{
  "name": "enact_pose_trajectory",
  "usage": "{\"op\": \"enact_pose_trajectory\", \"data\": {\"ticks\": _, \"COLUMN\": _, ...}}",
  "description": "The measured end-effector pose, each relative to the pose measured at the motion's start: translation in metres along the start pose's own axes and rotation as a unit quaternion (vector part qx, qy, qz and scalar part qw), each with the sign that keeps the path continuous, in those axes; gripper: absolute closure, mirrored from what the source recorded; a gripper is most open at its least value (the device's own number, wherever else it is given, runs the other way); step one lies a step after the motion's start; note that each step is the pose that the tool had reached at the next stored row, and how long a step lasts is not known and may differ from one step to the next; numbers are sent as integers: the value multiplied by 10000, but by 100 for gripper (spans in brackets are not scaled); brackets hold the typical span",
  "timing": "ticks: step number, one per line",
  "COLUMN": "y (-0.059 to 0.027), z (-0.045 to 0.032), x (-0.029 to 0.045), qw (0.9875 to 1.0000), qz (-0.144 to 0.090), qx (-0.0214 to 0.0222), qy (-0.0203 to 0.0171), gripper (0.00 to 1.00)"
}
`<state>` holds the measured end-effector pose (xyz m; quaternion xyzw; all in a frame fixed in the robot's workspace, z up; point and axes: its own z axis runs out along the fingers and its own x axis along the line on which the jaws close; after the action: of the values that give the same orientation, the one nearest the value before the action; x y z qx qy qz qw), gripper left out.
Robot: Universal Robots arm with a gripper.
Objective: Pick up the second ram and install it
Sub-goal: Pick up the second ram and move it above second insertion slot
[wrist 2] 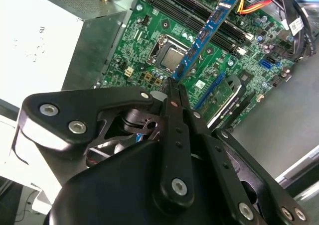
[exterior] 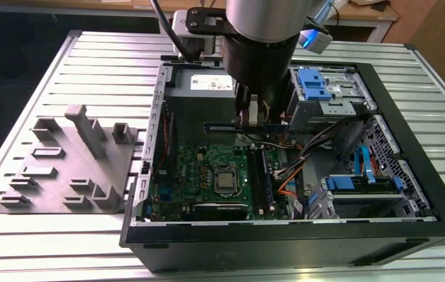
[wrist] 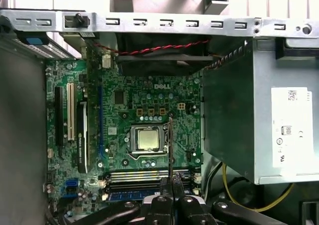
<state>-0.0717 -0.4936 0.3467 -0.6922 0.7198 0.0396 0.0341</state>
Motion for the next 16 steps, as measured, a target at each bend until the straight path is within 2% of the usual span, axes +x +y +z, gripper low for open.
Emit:
{"op": "enact_pose_trajectory", "data": {"ticks": 6, "y": -1, "z": 95, "x": 10, "qw": 10000, "qz": -2, "qx": 0, "qy": 0, "gripper": 91}}
{"op": "enact_pose_trajectory", "data": {"ticks": 16, "y": -2, "z": 164, "x": 17, "qw": 10000, "qz": -2, "qx": 0, "qy": 0, "gripper": 91}}
